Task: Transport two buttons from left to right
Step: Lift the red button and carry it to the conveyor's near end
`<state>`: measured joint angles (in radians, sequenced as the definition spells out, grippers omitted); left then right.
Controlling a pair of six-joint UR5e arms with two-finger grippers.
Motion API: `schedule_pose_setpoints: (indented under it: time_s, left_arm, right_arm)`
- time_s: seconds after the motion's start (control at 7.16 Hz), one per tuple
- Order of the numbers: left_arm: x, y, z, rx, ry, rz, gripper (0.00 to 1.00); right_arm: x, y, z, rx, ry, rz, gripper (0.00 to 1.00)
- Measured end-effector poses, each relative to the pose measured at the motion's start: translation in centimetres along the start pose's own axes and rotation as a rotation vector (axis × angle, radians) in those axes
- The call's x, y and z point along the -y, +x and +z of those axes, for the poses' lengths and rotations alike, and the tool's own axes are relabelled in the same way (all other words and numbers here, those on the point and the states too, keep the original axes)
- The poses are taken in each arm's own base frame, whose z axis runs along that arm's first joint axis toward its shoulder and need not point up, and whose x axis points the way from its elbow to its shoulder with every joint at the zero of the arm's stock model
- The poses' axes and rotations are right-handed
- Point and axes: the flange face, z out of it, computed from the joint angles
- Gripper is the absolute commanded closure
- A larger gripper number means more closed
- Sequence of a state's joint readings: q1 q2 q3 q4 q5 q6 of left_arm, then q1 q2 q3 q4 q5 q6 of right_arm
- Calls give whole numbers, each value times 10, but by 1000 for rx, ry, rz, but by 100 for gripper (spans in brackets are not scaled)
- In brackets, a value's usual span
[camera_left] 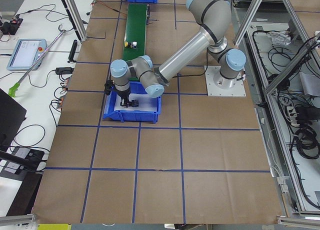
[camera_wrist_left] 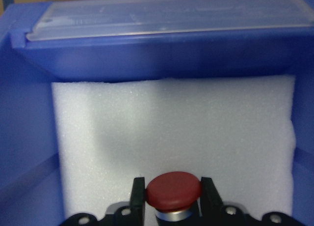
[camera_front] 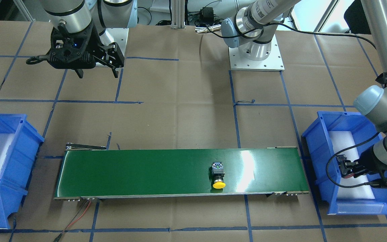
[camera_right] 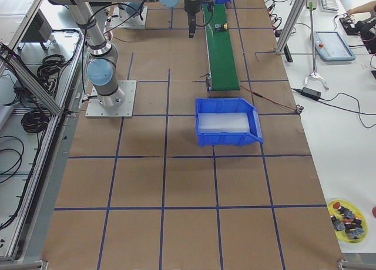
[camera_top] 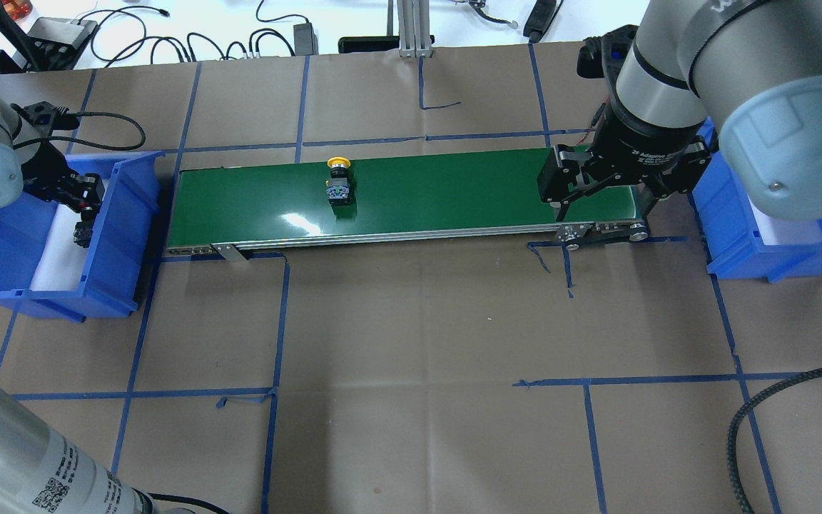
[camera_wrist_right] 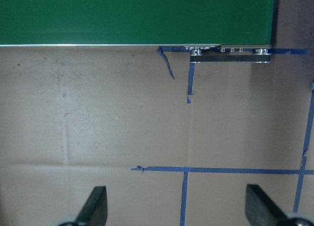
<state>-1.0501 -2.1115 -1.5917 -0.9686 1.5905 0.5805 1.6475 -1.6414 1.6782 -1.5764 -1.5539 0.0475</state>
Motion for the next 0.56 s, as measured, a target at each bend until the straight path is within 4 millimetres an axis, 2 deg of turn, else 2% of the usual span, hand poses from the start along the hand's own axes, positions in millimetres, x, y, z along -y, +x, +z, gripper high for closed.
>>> schedule_pose_setpoints:
  time_s: [0.28,0.56]
  left_arm:
    - [4,-3,-22,0,2,-8,100]
    - [7,-6,-69,-14,-22,-10,100]
  right_arm:
    - [0,0,0,0,0,0,0]
    - [0,0,0,0,1,0,0]
